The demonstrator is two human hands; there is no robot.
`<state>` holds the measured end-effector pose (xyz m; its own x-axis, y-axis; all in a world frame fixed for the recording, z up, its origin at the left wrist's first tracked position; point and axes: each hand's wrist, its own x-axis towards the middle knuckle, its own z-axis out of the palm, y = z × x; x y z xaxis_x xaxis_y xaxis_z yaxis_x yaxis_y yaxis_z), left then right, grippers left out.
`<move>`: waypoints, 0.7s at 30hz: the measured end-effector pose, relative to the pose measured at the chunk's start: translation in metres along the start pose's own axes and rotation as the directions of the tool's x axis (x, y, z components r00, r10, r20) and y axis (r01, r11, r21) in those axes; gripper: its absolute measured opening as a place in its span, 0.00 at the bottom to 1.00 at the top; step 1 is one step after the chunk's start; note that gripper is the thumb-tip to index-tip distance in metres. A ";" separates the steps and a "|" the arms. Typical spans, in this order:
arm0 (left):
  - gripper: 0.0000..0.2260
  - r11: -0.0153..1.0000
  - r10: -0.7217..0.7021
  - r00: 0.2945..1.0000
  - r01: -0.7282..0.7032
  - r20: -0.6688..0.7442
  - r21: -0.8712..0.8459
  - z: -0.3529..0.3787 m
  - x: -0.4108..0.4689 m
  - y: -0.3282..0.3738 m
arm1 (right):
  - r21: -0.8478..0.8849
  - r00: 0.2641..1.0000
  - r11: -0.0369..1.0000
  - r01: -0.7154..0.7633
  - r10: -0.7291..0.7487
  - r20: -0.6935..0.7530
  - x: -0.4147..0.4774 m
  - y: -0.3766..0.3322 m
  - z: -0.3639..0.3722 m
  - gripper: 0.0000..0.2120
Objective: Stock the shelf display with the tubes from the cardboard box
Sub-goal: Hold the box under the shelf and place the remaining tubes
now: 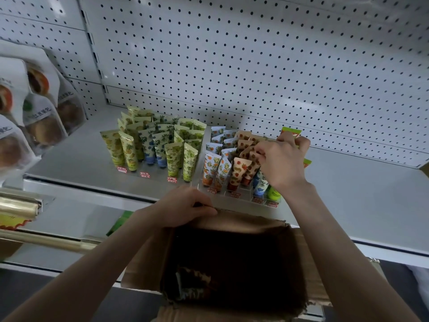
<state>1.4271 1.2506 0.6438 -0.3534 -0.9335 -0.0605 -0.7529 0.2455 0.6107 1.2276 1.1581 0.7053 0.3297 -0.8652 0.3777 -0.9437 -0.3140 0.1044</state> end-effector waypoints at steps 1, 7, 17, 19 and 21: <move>0.10 1.000 0.003 1.000 -0.003 -0.001 -0.003 0.000 0.000 0.000 | 0.020 1.000 1.000 0.004 -0.004 -0.018 -0.002 0.001 -0.001 0.10; 0.10 1.000 0.015 1.000 -0.015 -0.002 -0.010 0.001 0.000 0.006 | 0.577 0.981 0.817 -0.008 0.120 -0.155 -0.028 0.003 -0.016 0.06; 0.10 0.995 0.095 0.995 -0.096 -0.025 -0.023 0.015 0.001 0.022 | 0.813 0.884 0.562 -0.155 -0.289 0.368 -0.124 -0.017 -0.017 0.05; 0.10 0.994 0.112 0.993 -0.113 -0.025 -0.013 0.018 0.002 0.029 | 0.777 0.817 0.620 -0.110 -0.389 0.426 -0.132 -0.023 -0.007 0.06; 0.10 0.994 0.106 0.994 -0.106 -0.016 -0.002 0.023 0.002 0.035 | 0.713 0.754 0.699 -0.046 -0.444 0.484 -0.138 -0.029 0.005 0.07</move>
<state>1.3873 1.2636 0.6472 -0.4228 -0.9060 0.0171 -0.7096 0.3428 0.6156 1.2097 1.2844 0.6454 0.6813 -0.7021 -0.2073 -0.6551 -0.4583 -0.6007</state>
